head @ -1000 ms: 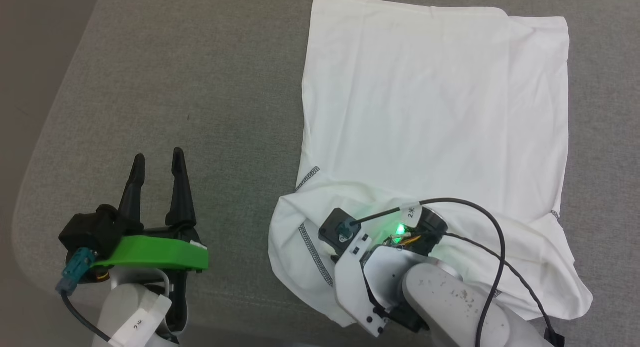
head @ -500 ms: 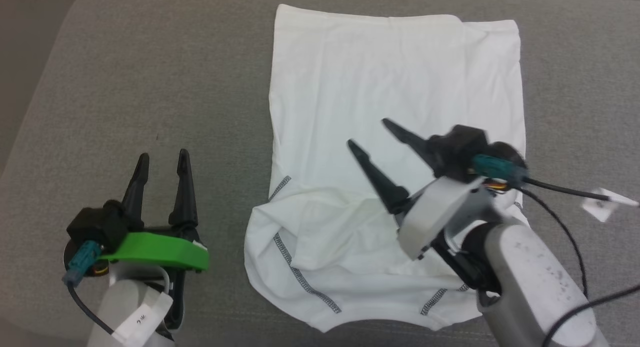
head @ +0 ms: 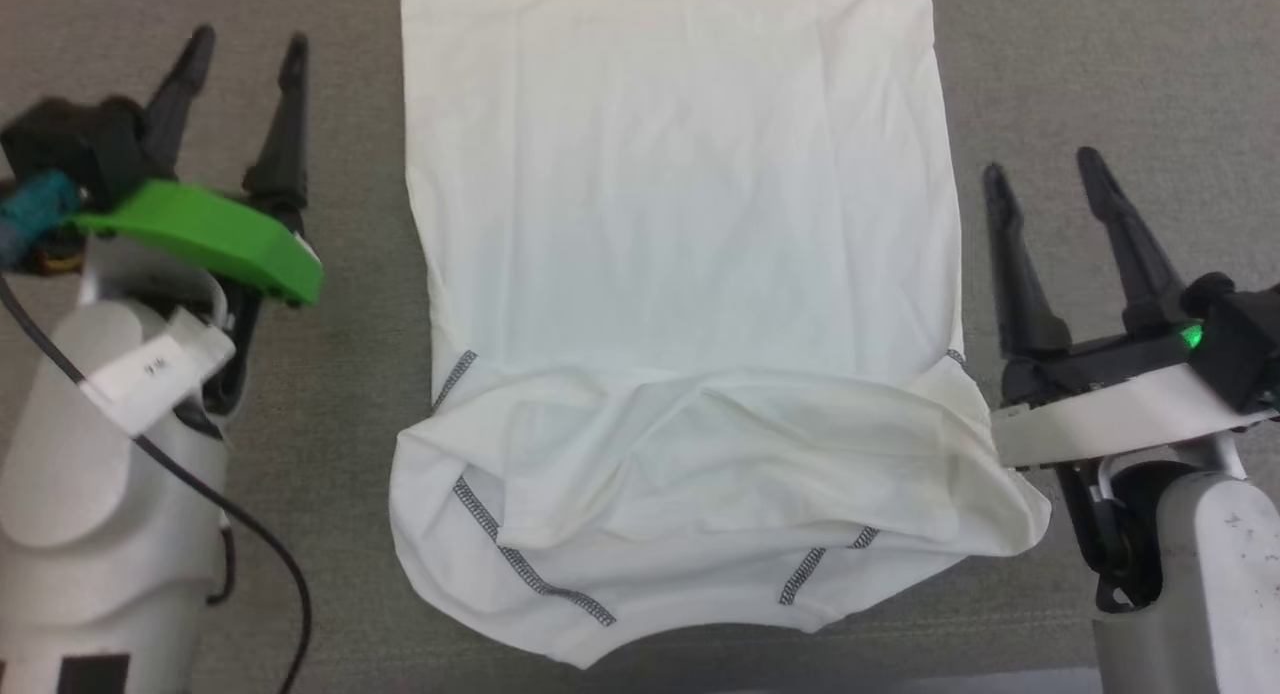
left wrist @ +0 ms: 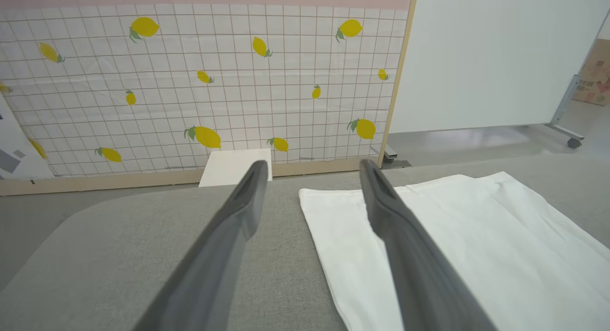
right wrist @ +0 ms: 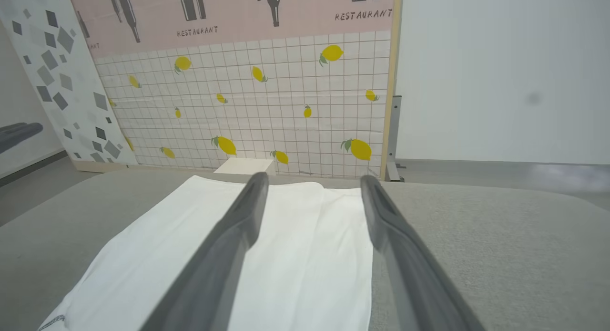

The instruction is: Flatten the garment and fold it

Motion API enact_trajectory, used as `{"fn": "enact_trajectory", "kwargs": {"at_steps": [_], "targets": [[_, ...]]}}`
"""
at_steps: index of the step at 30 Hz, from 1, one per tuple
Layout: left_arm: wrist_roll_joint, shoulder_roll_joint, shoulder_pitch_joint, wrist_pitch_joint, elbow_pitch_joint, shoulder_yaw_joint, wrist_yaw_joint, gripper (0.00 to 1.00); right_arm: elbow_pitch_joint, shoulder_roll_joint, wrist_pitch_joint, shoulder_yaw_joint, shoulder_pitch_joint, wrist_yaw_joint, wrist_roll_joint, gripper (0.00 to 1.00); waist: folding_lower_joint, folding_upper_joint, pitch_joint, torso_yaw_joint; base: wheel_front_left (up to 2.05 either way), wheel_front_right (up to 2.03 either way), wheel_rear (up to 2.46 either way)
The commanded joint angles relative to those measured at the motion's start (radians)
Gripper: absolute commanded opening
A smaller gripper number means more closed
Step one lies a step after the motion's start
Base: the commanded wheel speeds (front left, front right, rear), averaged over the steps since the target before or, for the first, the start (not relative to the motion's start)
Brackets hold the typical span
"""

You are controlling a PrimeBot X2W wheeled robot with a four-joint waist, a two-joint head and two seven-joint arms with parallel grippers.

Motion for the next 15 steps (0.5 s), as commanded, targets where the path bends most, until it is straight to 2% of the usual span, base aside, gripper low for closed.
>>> {"fn": "enact_trajectory", "kwargs": {"at_steps": [1,6,11,15], "targets": [[-0.019,0.025,-0.062,0.019,0.014,-0.004,-0.007,1.0,-0.005,0.003,-0.022,-0.016,0.009,-0.002,0.009,1.0,0.0,-0.0001,0.089,-0.078,0.0,0.0,0.0],[-0.053,0.097,-0.219,0.133,0.063,-0.033,-0.007,1.0,0.003,0.003,-0.069,-0.047,0.004,-0.002,0.041,1.0,0.0,-0.0001,0.169,-0.139,0.0,0.0,0.0],[-0.08,0.2,-0.359,0.324,0.116,-0.051,-0.007,1.0,0.019,0.004,-0.099,-0.024,-0.023,-0.002,0.07,1.0,0.0,-0.0001,0.249,-0.227,0.0,0.0,0.0],[-0.095,0.239,-0.455,0.485,0.149,-0.059,0.006,1.0,0.031,0.004,-0.124,-0.013,-0.035,-0.002,0.095,1.0,0.0,-0.0001,0.299,-0.275,0.0,0.0,0.0]]}}
